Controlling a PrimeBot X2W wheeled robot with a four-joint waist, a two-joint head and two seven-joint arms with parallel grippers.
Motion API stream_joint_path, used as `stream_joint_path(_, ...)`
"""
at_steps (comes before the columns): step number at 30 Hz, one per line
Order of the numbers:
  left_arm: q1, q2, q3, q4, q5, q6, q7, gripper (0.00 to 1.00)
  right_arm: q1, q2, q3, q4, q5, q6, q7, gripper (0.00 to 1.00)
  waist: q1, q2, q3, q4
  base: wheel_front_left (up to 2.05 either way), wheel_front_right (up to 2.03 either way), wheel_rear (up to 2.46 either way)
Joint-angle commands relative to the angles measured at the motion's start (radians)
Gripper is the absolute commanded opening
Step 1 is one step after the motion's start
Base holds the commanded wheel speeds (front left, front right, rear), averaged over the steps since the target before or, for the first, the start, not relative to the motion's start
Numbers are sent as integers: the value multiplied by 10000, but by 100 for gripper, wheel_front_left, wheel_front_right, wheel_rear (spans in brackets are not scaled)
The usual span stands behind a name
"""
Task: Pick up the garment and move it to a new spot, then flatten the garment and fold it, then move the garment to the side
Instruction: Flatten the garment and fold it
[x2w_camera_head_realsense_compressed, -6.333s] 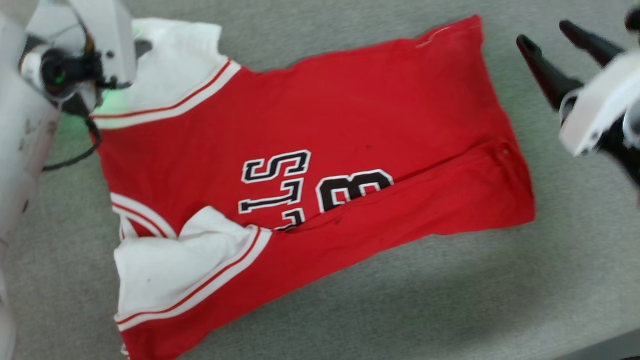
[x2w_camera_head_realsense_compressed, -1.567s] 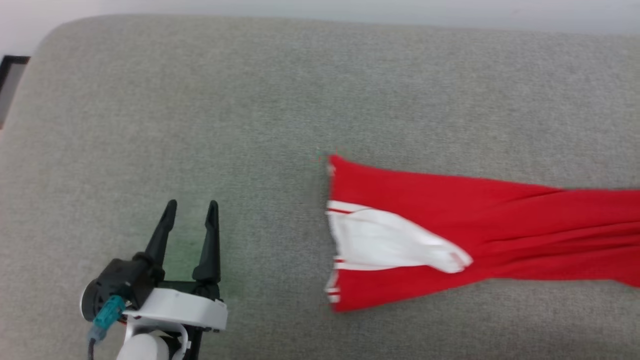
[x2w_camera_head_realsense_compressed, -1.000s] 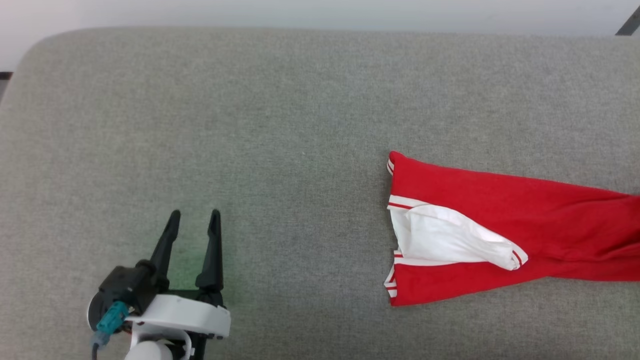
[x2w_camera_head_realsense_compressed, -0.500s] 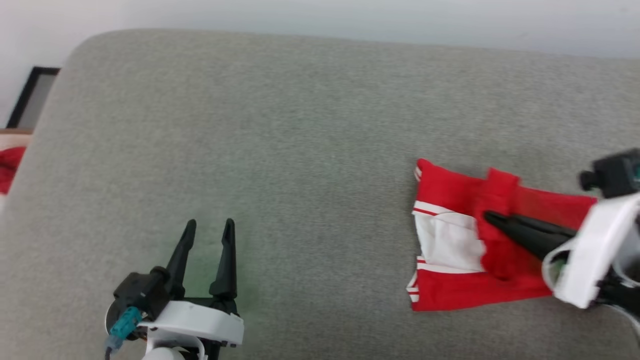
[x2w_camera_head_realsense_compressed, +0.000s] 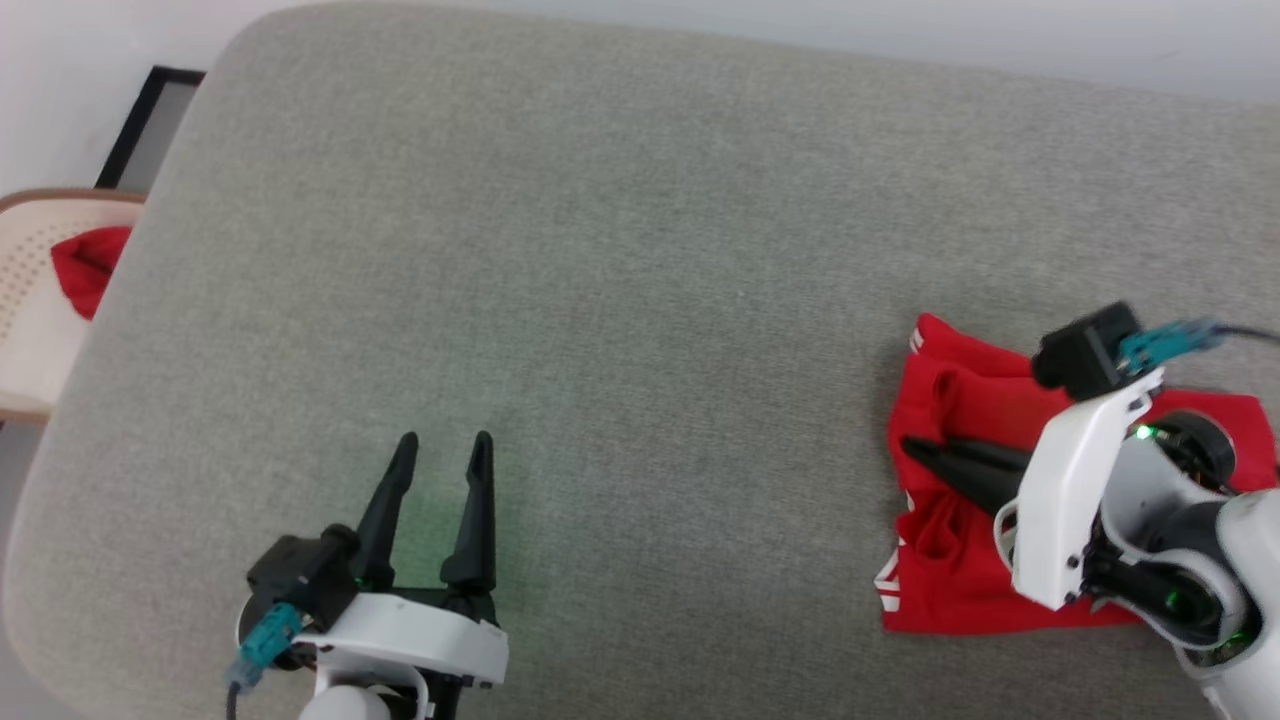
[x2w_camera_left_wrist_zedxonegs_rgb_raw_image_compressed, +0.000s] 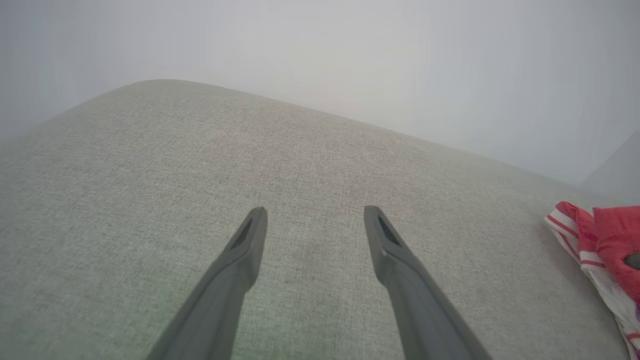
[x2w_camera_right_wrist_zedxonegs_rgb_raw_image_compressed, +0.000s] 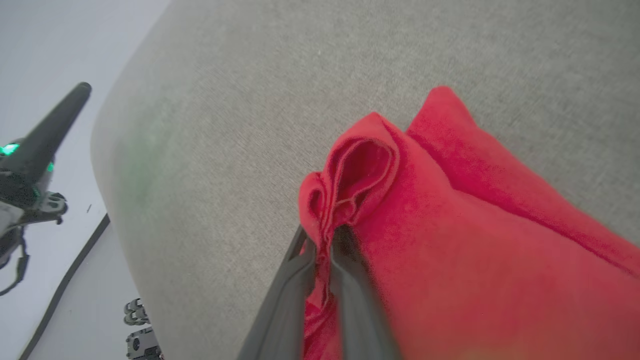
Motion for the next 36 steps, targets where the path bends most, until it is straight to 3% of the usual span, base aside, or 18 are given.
stream_joint_path(1,-136,-11,-81,47,-85,-23,2,100,-132,-109,277,281,-278,-1,-186,0,0,0,113,155,0,0,0)
stream_joint_path(6,-238,-12,-125,140,-118,-23,2,100,-333,-17,982,950,-315,-1,-800,0,0,0,103,192,0,0,0)
stream_joint_path(7,-210,-12,-77,148,-97,-24,2,100,-394,19,1083,1019,-263,-1,-928,5,0,0,57,156,0,0,0)
stream_joint_path(8,-152,-11,-22,168,-52,-24,2,100,-441,69,1169,1075,-194,-1,-1048,27,0,0,-8,97,0,0,0)
stream_joint_path(9,-70,-11,27,192,-3,-24,2,100,-482,112,1273,1108,-142,-1,-1178,67,0,0,-103,24,0,0,0)
stream_joint_path(10,-6,-11,60,221,35,-24,2,100,-514,153,1354,1146,-43,-1,-1294,100,0,0,-201,-53,0,0,0)
stream_joint_path(16,109,126,121,262,214,-24,2,100,-558,41,1557,989,696,-1,-1898,100,0,0,-840,-620,0,0,0)
stream_joint_path(27,197,366,50,482,48,-24,4,100,158,-1161,805,1063,1542,-1,-3775,100,0,0,-1334,-1876,0,0,0)
stream_joint_path(36,261,557,204,736,-52,-24,2,100,929,-733,165,2773,548,-1,-6712,100,0,0,-1747,-2364,0,0,0)
